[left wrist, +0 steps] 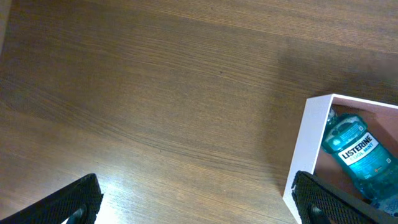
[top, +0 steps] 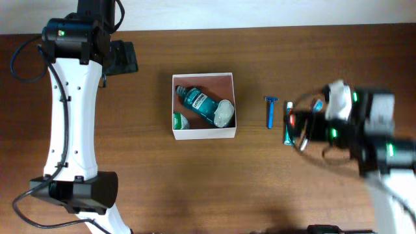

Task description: Pack container

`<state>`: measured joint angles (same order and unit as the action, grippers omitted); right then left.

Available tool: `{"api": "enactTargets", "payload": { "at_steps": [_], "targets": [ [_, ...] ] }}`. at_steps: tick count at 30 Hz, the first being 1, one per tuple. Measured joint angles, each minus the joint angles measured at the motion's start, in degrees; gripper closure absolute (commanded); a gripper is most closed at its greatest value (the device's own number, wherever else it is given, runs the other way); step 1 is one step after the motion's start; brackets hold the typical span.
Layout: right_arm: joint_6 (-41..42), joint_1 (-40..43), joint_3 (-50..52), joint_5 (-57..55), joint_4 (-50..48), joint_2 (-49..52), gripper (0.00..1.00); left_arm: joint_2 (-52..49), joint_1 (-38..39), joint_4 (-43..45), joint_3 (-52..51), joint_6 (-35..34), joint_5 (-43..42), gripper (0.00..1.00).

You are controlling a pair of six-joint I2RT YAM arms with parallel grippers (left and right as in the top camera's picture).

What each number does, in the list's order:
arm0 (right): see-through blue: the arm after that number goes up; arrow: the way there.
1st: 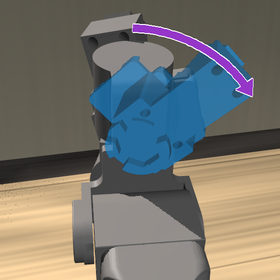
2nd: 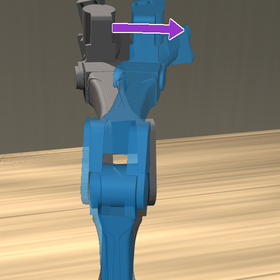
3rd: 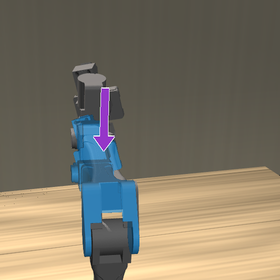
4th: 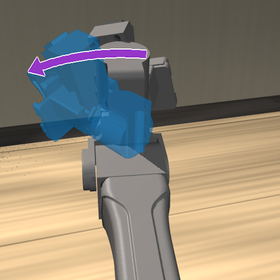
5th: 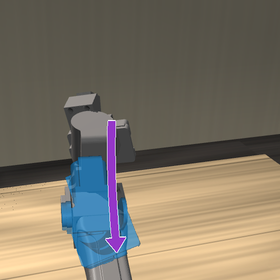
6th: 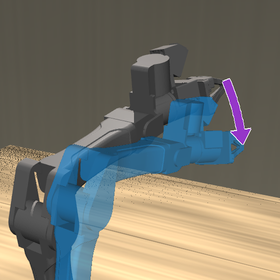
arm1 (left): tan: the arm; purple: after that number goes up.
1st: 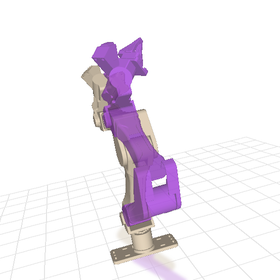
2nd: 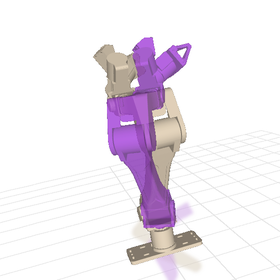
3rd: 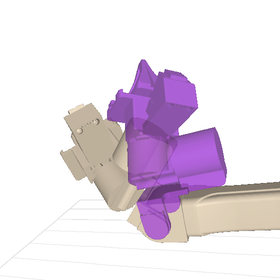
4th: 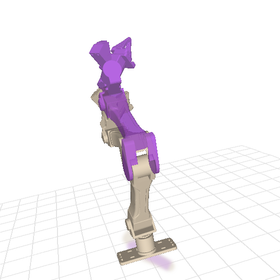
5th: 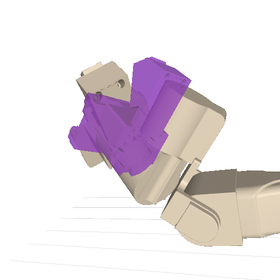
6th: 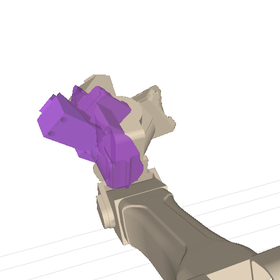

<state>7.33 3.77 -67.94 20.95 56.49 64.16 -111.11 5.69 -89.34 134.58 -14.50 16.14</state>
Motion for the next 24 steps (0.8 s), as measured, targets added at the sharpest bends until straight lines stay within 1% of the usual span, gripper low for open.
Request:
{"api": "enactTargets", "payload": {
  "at_steps": [2, 5, 8, 13, 16, 22, 23, 24],
  "targets": [
    [0.7, 0.0, -4.1, 2.4, -0.8, 7.2, 0.01, 0.0, 0.0, 0.1, 0.0, 0.0, 0.0, 0.00],
    [1.7, 0.0, -7.0, 6.5, -4.8, 15.5, 0.01, 0.0, 0.0, 0.0, 0.0, 0.0, 0.0, 0.00],
    [3.2, -0.4, -8.8, 6.9, -5.9, 22.8, 0.02, 0.0, 0.0, 0.0, 0.0, 0.0, 0.0, 0.00],
    [6.5, -4.3, -10.0, -2.1, -6.3, 31.6, 0.06, 0.0, 0.0, 0.0, 0.0, 0.0, 0.0, 0.00],
    [8.3, -7.9, -10.0, -7.1, -8.5, 35.2, 0.16, 0.0, 0.0, 0.0, 0.0, 0.0, 0.0, 0.00],
    [12.3, -12.5, -10.3, -15.2, -12.6, 41.2, 0.22, 0.0, 0.0, 0.0, 0.0, 0.0, 0.0, 0.00],
    [13.1, -12.5, -10.3, -16.1, -13.2, 42.2, 0.26, 0.0, 0.0, 0.0, 0.0, 0.0, 0.0, 0.00],
    [13.6, -12.4, -10.3, -16.8, -13.8, 43.1, 0.27, 0.0, 0.0, 0.0, 0.0, 0.0, 0.0, 0.00]
  ]
}}
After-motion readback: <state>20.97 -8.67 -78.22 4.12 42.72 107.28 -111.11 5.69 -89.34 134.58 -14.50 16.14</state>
